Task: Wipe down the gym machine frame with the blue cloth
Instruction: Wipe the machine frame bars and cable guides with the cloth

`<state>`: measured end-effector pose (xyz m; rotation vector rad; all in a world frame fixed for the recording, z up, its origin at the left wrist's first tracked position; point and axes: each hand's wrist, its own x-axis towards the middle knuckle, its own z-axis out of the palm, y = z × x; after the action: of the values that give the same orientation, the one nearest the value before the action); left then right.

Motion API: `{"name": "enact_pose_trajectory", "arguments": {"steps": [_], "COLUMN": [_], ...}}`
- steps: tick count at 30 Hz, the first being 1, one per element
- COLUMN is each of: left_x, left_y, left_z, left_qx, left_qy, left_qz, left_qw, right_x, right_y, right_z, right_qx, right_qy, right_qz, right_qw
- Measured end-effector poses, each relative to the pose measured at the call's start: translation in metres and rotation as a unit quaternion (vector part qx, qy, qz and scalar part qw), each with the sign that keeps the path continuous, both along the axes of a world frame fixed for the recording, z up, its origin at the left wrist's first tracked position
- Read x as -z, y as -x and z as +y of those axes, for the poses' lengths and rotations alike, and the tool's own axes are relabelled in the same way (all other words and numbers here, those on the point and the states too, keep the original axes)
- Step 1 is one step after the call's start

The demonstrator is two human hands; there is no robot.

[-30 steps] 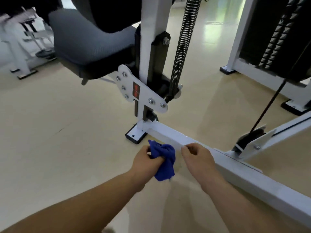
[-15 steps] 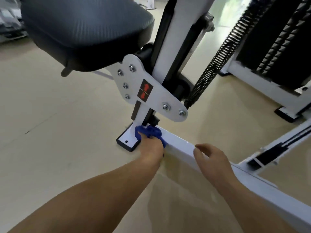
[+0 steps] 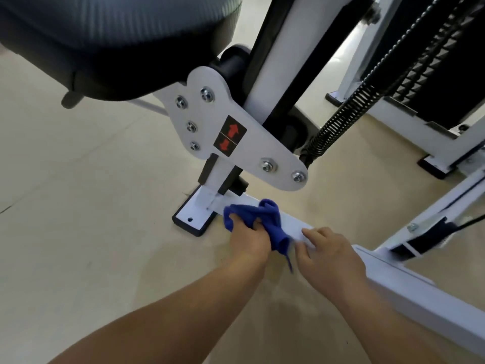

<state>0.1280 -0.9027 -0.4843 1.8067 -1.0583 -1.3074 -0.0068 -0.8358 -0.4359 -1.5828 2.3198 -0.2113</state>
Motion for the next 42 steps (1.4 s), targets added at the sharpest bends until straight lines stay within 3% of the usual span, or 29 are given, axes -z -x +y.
{"name": "enact_pose_trajectory", "arguments": {"steps": [4, 7, 13, 16, 19, 22, 24, 28, 32, 34, 35, 37, 38, 40, 42], "left_x": [0.021, 0.022, 0.012, 0.032, 0.067, 0.082, 0.084, 0.070, 0.082, 0.086, 0.081, 0.063, 0.052, 0.030, 0.018], "left_y": [-0.055, -0.111, -0.180, -0.177, -0.164, -0.174, -0.189, -0.189, -0.163, -0.166, -0.163, -0.147, -0.135, -0.110, -0.079], "left_z": [0.014, 0.007, -0.045, -0.068, -0.061, -0.049, -0.058, -0.071, -0.032, -0.034, -0.034, -0.023, -0.014, -0.002, 0.000], "left_qx": [0.090, 0.052, 0.078, 0.196, 0.304, 0.387, 0.382, 0.299, 0.421, 0.419, 0.382, 0.251, 0.172, 0.067, 0.022], "left_qy": [-0.018, 0.043, 0.182, 0.151, 0.084, 0.219, 0.289, 0.155, 0.261, 0.295, 0.305, 0.247, 0.210, 0.195, 0.202], "left_qz": [0.067, -0.022, -0.174, -0.291, -0.379, -0.405, -0.405, -0.383, -0.350, -0.329, -0.320, -0.249, -0.201, -0.115, -0.049], "left_qw": [0.994, 0.997, 0.965, 0.924, 0.870, 0.799, 0.779, 0.860, 0.795, 0.793, 0.811, 0.902, 0.941, 0.972, 0.978], "right_x": [0.001, 0.003, 0.004, 0.010, 0.014, 0.015, 0.015, 0.014, 0.012, 0.013, 0.012, 0.005, 0.002, -0.001, -0.001], "right_y": [-0.015, -0.047, -0.109, -0.114, -0.107, -0.104, -0.106, -0.108, -0.104, -0.093, -0.085, -0.069, -0.061, -0.046, -0.035], "right_z": [-0.008, -0.025, -0.071, -0.073, -0.074, -0.073, -0.070, -0.074, -0.072, -0.073, -0.074, -0.071, -0.067, -0.053, -0.036], "right_qx": [-0.005, -0.054, -0.130, -0.131, -0.118, -0.115, -0.121, -0.119, -0.142, -0.160, -0.153, -0.104, -0.085, -0.079, -0.059], "right_qy": [0.020, 0.098, 0.040, 0.042, 0.059, 0.068, 0.069, 0.063, 0.045, 0.031, 0.020, 0.000, 0.025, 0.095, 0.092], "right_qz": [0.004, -0.033, -0.029, 0.039, 0.022, 0.001, 0.008, 0.019, 0.009, -0.044, -0.095, -0.204, -0.215, -0.121, -0.052], "right_qw": [1.000, 0.993, 0.990, 0.990, 0.991, 0.991, 0.990, 0.991, 0.989, 0.986, 0.983, 0.973, 0.973, 0.985, 0.993]}}
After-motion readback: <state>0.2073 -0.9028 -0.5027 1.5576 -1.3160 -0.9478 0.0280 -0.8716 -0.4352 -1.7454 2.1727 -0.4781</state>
